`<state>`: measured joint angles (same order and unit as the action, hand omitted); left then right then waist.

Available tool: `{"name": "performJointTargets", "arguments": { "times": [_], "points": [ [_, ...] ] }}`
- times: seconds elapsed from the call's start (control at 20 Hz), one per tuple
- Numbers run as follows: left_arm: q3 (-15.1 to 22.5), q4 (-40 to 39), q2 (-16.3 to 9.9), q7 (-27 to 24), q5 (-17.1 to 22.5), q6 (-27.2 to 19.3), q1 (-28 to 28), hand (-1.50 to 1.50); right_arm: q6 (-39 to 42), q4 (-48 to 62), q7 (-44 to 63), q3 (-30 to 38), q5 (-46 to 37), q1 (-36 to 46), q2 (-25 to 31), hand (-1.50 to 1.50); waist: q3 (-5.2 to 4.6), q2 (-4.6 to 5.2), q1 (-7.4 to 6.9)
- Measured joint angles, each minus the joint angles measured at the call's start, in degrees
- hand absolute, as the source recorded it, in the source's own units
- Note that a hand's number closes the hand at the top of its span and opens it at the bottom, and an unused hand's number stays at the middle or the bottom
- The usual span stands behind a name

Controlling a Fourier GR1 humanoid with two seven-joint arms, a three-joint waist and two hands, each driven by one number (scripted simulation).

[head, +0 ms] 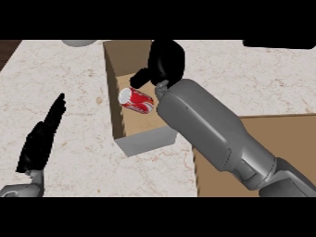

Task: Pick the can from the tray and place it in the cardboard box

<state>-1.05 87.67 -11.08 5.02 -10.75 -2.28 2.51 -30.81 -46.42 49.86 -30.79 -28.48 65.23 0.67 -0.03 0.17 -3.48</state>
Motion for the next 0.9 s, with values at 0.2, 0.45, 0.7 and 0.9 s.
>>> {"name": "performJointTargets", "arguments": {
  "times": [0.2, 0.45, 0.7, 0.9],
  "points": [
    [0.14, -0.32, 0.18, -0.25, -0.10, 0.13, -0.35, 0.00, -9.77, 0.82, -2.72, 1.66, 0.45, 0.49, -0.14, -1.50, 0.01, 0.15, 0.09],
    [-0.43, -0.46, 0.33, -0.29, -0.28, -0.53, -0.46, 0.00, -18.55, -2.27, -6.74, 5.65, 2.53, -1.31, -0.28, -1.50, 0.04, 0.07, 1.41],
    [-2.04, -0.15, -0.31, -0.33, 0.64, -0.36, -1.49, 0.00, -23.41, -8.70, -11.18, 10.50, 3.56, -6.79, 1.47, -1.50, 0.06, -0.24, 3.10],
    [-3.23, 0.35, -1.06, -0.43, 0.84, -0.40, -3.00, 0.00, -24.34, -16.80, -10.62, 13.20, 2.93, -13.53, 6.14, -1.50, 0.05, -0.68, 4.52]
  ]
}}
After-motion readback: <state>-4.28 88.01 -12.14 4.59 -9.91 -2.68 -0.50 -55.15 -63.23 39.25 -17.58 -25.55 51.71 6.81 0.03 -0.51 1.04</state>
